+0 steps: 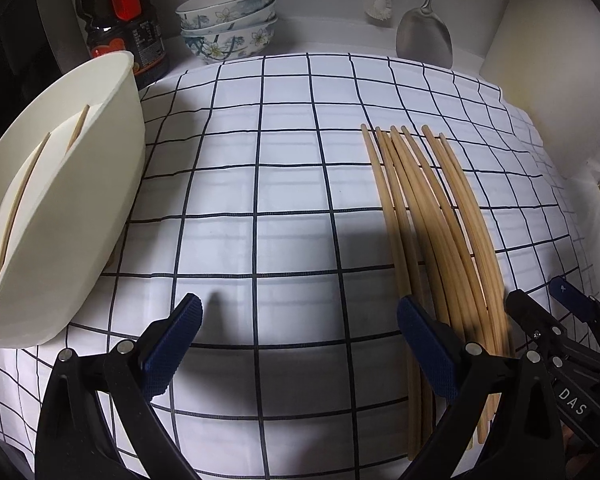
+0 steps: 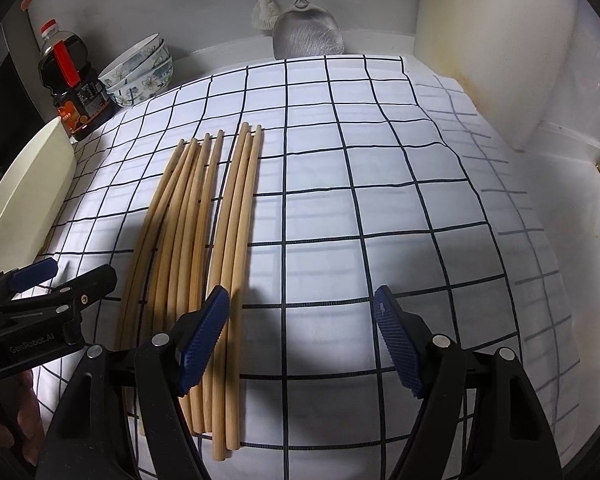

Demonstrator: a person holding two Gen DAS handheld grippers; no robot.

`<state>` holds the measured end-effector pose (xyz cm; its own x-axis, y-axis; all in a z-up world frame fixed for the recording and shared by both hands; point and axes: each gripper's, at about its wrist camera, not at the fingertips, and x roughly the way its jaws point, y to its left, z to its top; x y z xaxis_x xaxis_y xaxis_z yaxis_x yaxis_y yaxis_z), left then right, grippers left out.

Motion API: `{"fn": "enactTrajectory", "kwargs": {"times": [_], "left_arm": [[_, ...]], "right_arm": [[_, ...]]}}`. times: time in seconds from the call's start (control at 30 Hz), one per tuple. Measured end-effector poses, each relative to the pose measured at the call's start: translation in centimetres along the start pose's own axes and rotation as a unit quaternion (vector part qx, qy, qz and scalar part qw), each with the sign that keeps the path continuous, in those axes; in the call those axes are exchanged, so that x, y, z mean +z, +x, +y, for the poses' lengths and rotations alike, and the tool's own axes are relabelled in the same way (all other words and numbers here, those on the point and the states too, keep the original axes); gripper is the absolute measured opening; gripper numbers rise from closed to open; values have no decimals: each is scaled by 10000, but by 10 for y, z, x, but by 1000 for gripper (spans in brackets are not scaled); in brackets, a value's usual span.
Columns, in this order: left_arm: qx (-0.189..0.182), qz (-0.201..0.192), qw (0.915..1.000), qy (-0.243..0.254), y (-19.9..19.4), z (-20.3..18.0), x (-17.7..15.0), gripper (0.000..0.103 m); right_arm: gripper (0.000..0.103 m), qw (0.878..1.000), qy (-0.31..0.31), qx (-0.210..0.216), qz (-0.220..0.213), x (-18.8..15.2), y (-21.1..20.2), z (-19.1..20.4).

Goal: Organize utensils
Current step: 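Move the right tool back over the chopsticks on the cloth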

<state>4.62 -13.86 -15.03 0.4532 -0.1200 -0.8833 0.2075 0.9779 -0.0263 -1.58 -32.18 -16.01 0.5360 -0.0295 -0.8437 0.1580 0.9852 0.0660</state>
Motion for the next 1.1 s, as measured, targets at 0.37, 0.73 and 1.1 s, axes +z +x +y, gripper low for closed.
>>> {"fn": "enactTrajectory", "kwargs": {"times": [0.37, 0.73, 1.1], "left_arm": [[83, 52, 9999, 96, 4, -5, -3, 96], [36, -41, 9999, 164, -2, -8, 1, 96], [-14, -16, 9998, 186, 3, -14, 3, 96]], "right_arm": [[72, 10000, -74, -12, -54, -1, 2, 1], [72, 9996, -239, -95, -114, -2, 0, 4], [71, 9995, -276, -99, -130, -2, 2, 3]]}}
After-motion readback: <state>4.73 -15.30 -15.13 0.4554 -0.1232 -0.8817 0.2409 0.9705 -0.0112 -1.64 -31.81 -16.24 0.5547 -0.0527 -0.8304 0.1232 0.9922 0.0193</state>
